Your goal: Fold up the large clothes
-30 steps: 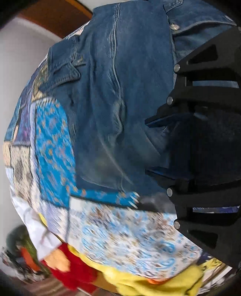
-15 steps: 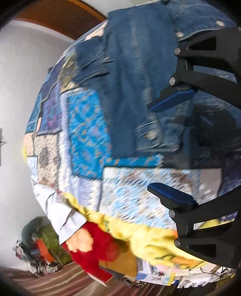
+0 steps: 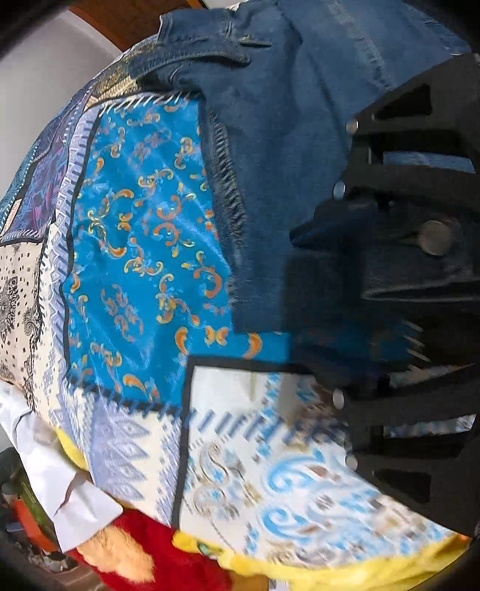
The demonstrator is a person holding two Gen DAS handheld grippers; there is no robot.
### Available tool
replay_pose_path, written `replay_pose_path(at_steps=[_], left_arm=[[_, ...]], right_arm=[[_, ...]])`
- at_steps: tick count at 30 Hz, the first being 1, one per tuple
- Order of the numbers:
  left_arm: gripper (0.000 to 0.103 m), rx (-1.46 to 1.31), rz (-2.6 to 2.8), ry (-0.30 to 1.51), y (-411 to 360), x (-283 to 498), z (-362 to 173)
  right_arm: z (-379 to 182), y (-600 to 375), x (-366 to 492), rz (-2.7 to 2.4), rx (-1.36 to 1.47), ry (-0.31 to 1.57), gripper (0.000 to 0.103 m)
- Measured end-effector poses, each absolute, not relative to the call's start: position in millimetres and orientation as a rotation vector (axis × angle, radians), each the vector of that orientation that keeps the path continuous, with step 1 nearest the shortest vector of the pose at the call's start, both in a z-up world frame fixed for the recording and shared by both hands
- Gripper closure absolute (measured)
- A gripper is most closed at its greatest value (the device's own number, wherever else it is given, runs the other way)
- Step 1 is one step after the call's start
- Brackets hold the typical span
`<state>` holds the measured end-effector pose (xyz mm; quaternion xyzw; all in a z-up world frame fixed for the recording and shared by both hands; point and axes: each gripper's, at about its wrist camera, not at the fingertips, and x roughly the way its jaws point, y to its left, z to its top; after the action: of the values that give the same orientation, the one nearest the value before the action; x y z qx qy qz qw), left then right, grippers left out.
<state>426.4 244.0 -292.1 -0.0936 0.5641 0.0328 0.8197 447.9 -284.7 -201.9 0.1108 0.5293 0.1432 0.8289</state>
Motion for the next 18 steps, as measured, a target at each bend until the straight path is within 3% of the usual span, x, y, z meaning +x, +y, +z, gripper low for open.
replay_pose_path(at_steps=[3,5,13,18], left_arm=[[0.084,-0.188,0.097,1.189,239,433,-293],[0.097,-0.141,0.149,1.157,234,431,-285],[0.098,-0.120,0.255,1.008,263,414,-228],[0.098,-0.084,0.332,1.019,286,421,-226]], right_arm=[[-210,-275,456,0.277,0.197,1.106,0.080],[-206,-266,462,0.287,0.167,1.079,0.084],[-181,-215,508,0.347,0.038,0.994,0.089],[-187,-175,541,0.354,-0.039,0.967,0.088]])
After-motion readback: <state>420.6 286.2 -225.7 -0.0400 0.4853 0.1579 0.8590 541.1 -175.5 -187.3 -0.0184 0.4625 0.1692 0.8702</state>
